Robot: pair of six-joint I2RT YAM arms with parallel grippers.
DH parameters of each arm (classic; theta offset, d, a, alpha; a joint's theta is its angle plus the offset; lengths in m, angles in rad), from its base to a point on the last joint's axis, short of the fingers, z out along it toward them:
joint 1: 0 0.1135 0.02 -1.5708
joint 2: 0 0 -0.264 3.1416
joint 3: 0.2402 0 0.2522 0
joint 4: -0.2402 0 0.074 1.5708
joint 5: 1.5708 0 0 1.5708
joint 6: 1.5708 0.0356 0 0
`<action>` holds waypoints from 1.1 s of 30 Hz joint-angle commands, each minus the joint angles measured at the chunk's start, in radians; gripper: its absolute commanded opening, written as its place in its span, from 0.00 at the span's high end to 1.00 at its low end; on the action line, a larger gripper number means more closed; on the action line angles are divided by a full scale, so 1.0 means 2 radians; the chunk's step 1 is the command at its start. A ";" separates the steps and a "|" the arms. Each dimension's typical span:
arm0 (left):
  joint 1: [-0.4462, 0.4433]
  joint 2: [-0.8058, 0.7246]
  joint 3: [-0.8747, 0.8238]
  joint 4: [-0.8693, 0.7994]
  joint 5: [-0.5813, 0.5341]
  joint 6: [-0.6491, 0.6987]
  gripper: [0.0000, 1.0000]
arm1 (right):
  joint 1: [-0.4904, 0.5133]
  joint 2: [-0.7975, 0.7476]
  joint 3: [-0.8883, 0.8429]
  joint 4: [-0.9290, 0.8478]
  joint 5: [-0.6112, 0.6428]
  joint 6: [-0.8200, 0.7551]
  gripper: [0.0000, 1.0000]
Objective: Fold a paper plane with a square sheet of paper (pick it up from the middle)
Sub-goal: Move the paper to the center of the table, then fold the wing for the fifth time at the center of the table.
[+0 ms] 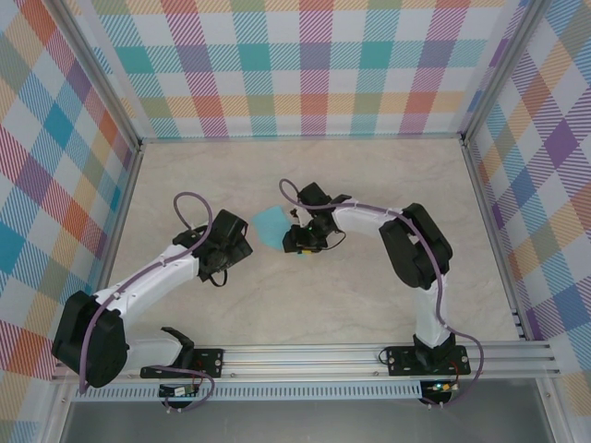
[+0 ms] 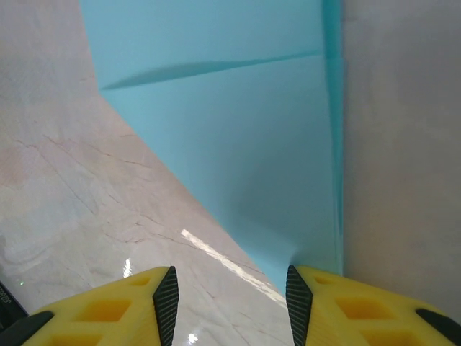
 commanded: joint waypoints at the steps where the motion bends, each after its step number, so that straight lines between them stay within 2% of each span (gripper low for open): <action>1: 0.005 -0.022 -0.012 0.024 0.012 -0.027 0.02 | 0.001 -0.037 -0.003 0.001 -0.027 -0.015 0.54; 7: 0.005 -0.042 -0.035 0.072 0.054 -0.032 0.02 | -0.009 -0.048 -0.004 0.047 -0.049 0.015 0.53; 13: 0.005 -0.032 -0.047 0.118 0.098 -0.031 0.02 | -0.009 0.000 0.043 0.052 -0.059 0.030 0.53; 18: 0.005 -0.022 -0.051 0.138 0.121 -0.029 0.02 | -0.009 0.035 0.074 0.039 -0.039 0.027 0.54; 26: 0.004 -0.012 -0.063 0.184 0.160 -0.028 0.02 | -0.009 0.058 0.064 0.015 -0.049 -0.031 0.55; 33: 0.004 -0.007 -0.073 0.190 0.162 -0.036 0.02 | -0.008 0.032 -0.008 0.015 -0.089 -0.089 0.54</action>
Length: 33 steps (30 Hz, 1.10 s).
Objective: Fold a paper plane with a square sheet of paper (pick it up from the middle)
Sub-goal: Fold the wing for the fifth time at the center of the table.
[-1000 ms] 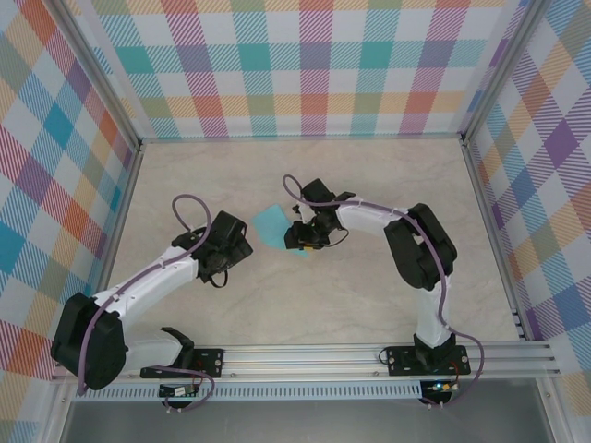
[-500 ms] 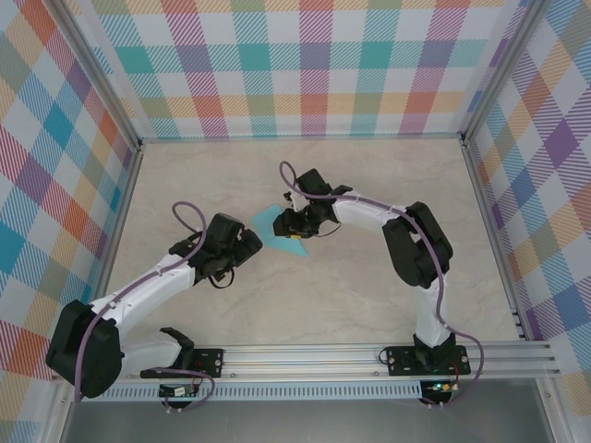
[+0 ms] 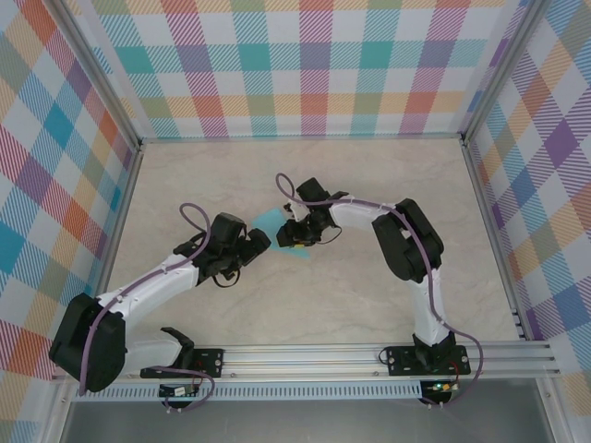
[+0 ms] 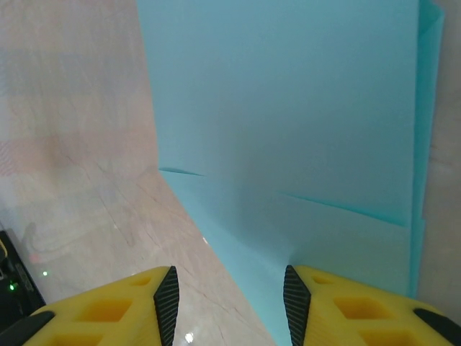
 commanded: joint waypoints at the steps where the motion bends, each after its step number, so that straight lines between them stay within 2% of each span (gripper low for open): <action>1: 0.003 0.007 -0.013 0.010 0.008 -0.013 0.02 | 0.002 -0.018 -0.044 -0.027 -0.030 -0.043 0.55; 5: 0.002 0.014 -0.022 0.031 0.014 -0.022 0.02 | 0.003 -0.042 -0.077 -0.017 -0.043 -0.041 0.54; 13: -0.011 0.028 -0.026 0.055 0.026 -0.030 0.03 | 0.001 -0.084 -0.070 0.008 -0.015 0.018 0.54; 20: -0.017 0.039 -0.027 0.069 0.034 -0.034 0.03 | -0.001 -0.075 -0.068 0.023 -0.004 0.045 0.60; 33: -0.026 0.070 -0.020 0.099 0.057 -0.043 0.04 | -0.011 -0.049 -0.070 0.033 -0.002 0.062 0.61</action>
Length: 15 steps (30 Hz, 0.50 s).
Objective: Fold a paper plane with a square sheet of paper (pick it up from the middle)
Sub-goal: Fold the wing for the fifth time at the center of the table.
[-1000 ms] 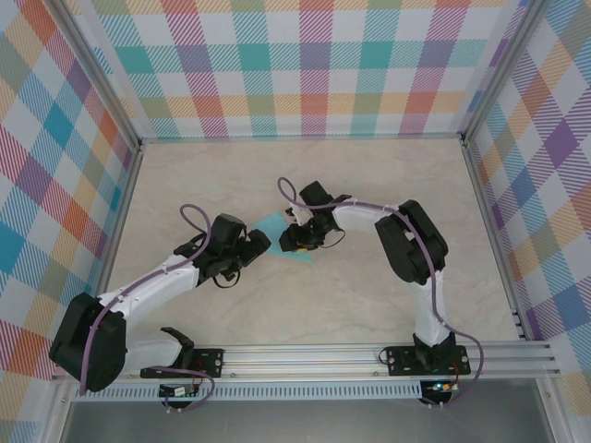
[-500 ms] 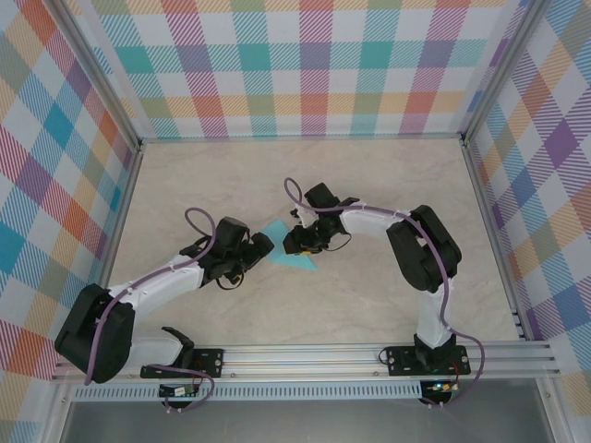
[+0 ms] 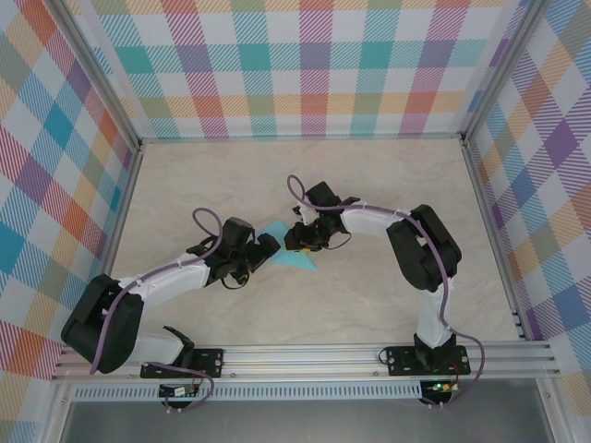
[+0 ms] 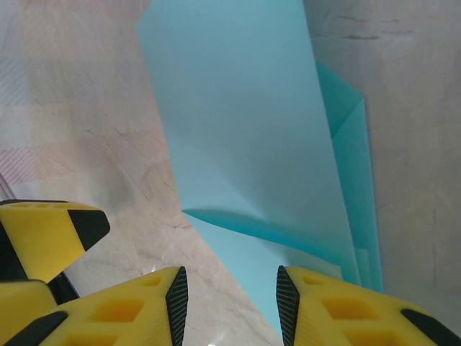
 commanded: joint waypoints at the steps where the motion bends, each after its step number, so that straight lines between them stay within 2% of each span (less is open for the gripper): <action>1: -0.006 0.010 0.004 0.014 0.011 -0.006 0.05 | -0.005 0.016 -0.001 0.008 -0.003 0.010 0.61; 5: -0.009 0.020 0.005 0.025 0.016 -0.013 0.08 | -0.010 0.019 -0.006 0.013 -0.005 0.019 0.63; 9: -0.013 0.032 0.006 0.048 0.025 -0.037 0.17 | -0.017 0.021 -0.014 0.020 -0.010 0.032 0.64; 11: -0.014 0.038 0.005 0.065 0.031 -0.054 0.23 | -0.024 0.022 -0.023 0.032 -0.023 0.043 0.64; 15: -0.017 0.047 0.008 0.076 0.027 -0.073 0.29 | -0.040 0.024 -0.038 0.054 -0.056 0.061 0.64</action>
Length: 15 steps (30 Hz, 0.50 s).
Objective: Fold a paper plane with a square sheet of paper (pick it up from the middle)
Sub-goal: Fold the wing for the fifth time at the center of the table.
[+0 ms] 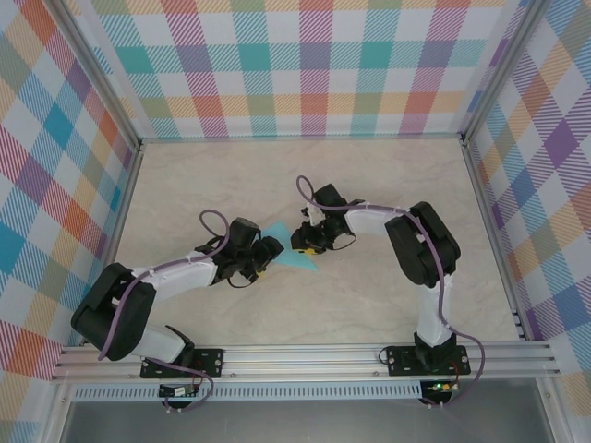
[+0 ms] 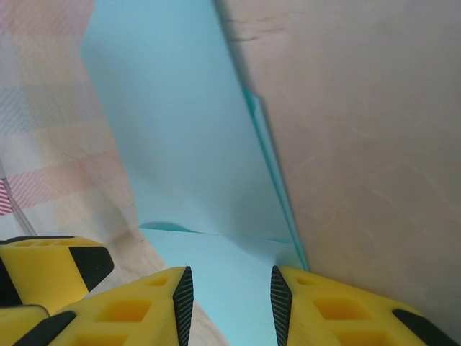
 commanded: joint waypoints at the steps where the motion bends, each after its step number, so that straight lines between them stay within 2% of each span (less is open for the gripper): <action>1: -0.005 0.009 0.008 0.023 0.004 -0.028 0.29 | -0.013 0.009 -0.013 0.024 -0.038 0.023 0.64; 5: -0.007 0.024 0.008 0.035 0.000 -0.044 0.34 | -0.020 0.008 -0.017 0.029 -0.049 0.028 0.64; 12: -0.013 0.048 0.019 0.057 -0.007 -0.054 0.51 | -0.023 0.010 -0.021 0.032 -0.055 0.031 0.64; 15: -0.013 0.056 0.026 0.052 -0.011 -0.053 0.54 | -0.024 0.011 -0.022 0.032 -0.057 0.030 0.64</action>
